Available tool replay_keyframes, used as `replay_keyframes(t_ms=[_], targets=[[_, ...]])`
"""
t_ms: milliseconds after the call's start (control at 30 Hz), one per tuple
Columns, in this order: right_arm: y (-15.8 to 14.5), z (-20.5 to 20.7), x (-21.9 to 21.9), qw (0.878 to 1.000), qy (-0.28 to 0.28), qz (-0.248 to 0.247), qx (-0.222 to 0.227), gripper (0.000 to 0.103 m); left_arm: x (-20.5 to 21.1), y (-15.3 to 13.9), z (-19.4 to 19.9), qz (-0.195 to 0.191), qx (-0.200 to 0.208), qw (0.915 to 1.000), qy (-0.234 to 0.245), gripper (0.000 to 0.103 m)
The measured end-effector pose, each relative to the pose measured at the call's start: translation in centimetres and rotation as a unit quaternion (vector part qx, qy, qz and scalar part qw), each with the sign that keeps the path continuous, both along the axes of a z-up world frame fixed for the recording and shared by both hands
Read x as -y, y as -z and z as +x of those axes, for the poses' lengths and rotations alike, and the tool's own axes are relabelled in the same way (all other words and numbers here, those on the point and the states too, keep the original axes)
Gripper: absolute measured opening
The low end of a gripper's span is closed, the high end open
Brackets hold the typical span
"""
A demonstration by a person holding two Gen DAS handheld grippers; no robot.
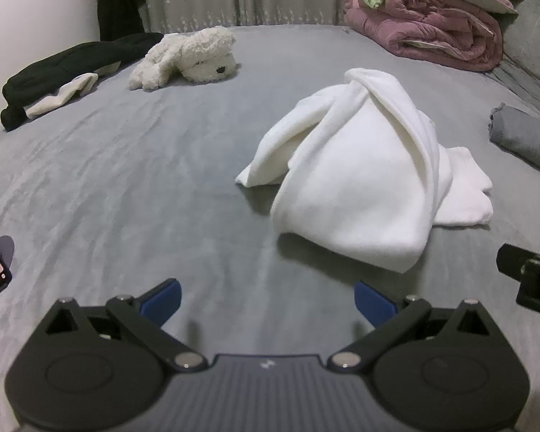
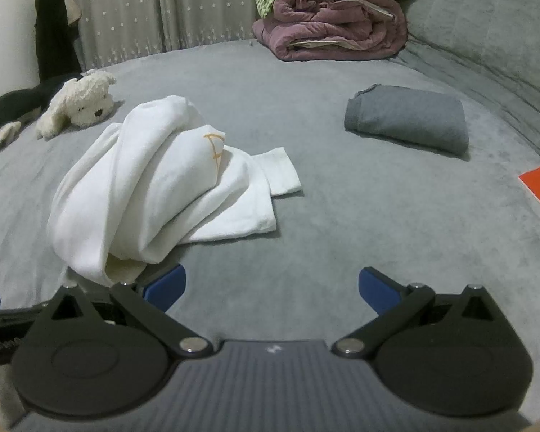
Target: Fold clothes
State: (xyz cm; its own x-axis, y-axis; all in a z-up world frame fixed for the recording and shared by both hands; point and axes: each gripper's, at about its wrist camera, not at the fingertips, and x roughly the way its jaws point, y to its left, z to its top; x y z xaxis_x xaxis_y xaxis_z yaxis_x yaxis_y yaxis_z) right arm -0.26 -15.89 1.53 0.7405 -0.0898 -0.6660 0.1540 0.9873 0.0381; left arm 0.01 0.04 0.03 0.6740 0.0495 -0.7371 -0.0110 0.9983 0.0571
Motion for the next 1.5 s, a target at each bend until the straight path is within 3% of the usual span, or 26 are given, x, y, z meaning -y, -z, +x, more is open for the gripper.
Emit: replay_keyframes(t_ms=[1500], targets=[[0.7,0.2,-0.7,1.000,-0.007,-0.023,-0.018,0.103,-1.5,-0.2,0.3,0.003,-0.004,0.9999,-0.011,0.103]])
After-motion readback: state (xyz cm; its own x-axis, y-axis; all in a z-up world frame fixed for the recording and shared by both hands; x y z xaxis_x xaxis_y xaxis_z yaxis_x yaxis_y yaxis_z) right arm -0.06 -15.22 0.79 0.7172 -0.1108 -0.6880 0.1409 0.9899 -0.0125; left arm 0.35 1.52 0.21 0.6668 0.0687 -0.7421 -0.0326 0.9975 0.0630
